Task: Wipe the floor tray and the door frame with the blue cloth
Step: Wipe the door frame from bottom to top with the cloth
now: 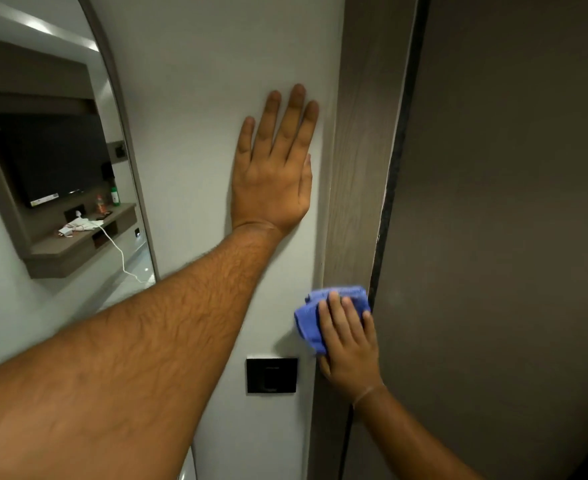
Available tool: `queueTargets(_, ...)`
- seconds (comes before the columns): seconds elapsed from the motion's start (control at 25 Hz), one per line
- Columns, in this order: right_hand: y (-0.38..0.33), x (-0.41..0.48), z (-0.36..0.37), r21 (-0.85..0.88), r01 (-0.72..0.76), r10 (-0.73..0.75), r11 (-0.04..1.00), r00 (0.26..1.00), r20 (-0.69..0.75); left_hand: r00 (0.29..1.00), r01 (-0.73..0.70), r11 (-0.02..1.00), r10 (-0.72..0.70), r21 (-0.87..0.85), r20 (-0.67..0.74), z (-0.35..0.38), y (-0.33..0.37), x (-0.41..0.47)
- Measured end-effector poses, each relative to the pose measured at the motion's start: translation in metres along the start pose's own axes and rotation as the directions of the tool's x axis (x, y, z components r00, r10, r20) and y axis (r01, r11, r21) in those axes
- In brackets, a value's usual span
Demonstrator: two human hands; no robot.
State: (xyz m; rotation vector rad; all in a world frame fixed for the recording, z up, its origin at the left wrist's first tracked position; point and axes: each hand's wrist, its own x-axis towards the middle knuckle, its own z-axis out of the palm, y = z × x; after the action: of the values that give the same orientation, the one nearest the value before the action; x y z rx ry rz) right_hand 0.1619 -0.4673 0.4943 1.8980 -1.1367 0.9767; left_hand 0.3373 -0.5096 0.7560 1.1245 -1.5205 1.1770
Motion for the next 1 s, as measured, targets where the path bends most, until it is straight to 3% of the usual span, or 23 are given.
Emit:
queueTargets(0.2,0.037,0.202,-0.093,0.05,-0.005,0.015,0.999,0.976,-0.218,0.999,0.002,0.999,-0.001,-0.05,0.035,-0.001,-0.008,0.0)
queueTargets(0.4,0.081,0.344,-0.183,0.021,0.007,-0.002,1.0,0.973,-0.229,1.0,0.009,0.995,-0.007,-0.095,0.015,-0.01,0.004,0.008)
queueTargets(0.48,0.097,0.384,-0.201,0.11,0.003,0.019,0.994,0.98,-0.199,1.0,0.018,0.997,-0.016,-0.075,0.026,-0.008,0.005,0.008)
queueTargets(0.64,0.1,0.415,-0.218,0.238,0.021,0.047,0.971,0.96,-0.277,0.997,0.013,0.994,-0.005,-0.105,0.073,-0.004,-0.003,-0.007)
queueTargets(0.8,0.109,0.397,-0.236,0.558,-0.06,0.304,0.827,0.884,-0.354,0.998,0.007,0.995,-0.001,-0.099,0.059,-0.005,-0.003,0.002)
queueTargets(0.92,0.114,0.351,-0.242,0.532,-0.106,0.362,0.84,0.84,-0.405,0.994,0.003,0.997,0.006,-0.083,0.105,-0.013,-0.003,0.003)
queueTargets(1.0,0.119,0.309,-0.245,0.489,-0.142,0.359,0.861,0.85,-0.386,0.989,0.013,0.995,0.002,-0.098,0.15,-0.018,-0.001,0.005)
